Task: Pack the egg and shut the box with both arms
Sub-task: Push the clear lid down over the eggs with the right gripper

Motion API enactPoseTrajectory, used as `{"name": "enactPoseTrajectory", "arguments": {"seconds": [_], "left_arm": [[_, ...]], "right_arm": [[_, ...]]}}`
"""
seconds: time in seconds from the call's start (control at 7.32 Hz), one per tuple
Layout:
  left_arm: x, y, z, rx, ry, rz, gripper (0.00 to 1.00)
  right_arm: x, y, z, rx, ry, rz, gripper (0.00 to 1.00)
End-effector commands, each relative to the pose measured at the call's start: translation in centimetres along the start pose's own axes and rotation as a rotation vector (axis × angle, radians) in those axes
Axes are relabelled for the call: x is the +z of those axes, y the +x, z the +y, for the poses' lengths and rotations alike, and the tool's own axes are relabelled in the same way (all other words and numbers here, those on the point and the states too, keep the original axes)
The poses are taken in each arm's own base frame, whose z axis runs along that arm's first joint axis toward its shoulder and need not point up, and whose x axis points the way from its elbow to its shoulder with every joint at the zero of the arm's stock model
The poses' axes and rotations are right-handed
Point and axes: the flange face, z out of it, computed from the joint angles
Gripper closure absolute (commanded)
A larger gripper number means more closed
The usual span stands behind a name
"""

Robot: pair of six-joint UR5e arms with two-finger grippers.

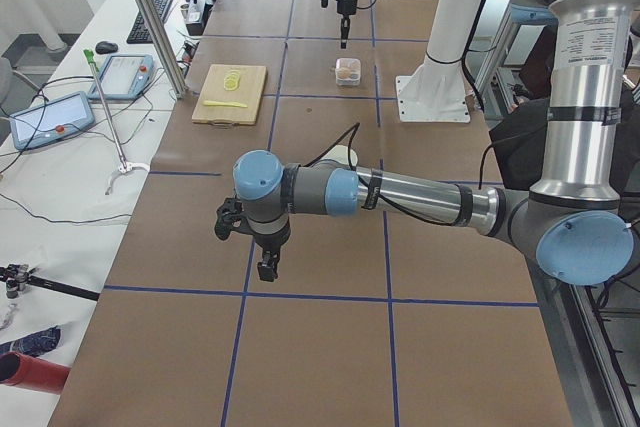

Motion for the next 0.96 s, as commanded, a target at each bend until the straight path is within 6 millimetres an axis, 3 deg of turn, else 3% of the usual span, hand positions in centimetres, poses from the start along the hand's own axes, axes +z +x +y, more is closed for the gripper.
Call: {"name": "enactPoseTrajectory", "arguments": {"seconds": [0.0, 0.14, 0.41, 0.82], "left_arm": [[-0.1, 0.1, 0.0, 0.003, 0.002, -0.002, 0.00], [-0.2, 0.1, -0.3, 0.009, 0.007, -0.004, 0.00], [0.0, -0.2, 0.0, 0.019, 0.016, -0.009, 0.00], [-0.1, -0.1, -0.1, 0.012, 0.015, -0.014, 0.00]], "right_arm": [[-2.4, 2.7, -3.9, 0.061, 0.022, 0.091, 0.74], [-3.3, 4.3, -5.5, -0.001, 0.036, 0.132, 0.74], [-6.2, 12.5, -9.2, -0.082, 0.028, 0.261, 0.74], [-15.6, 31.0, -13.9, -0.254, -0.003, 0.376, 0.72]]}}
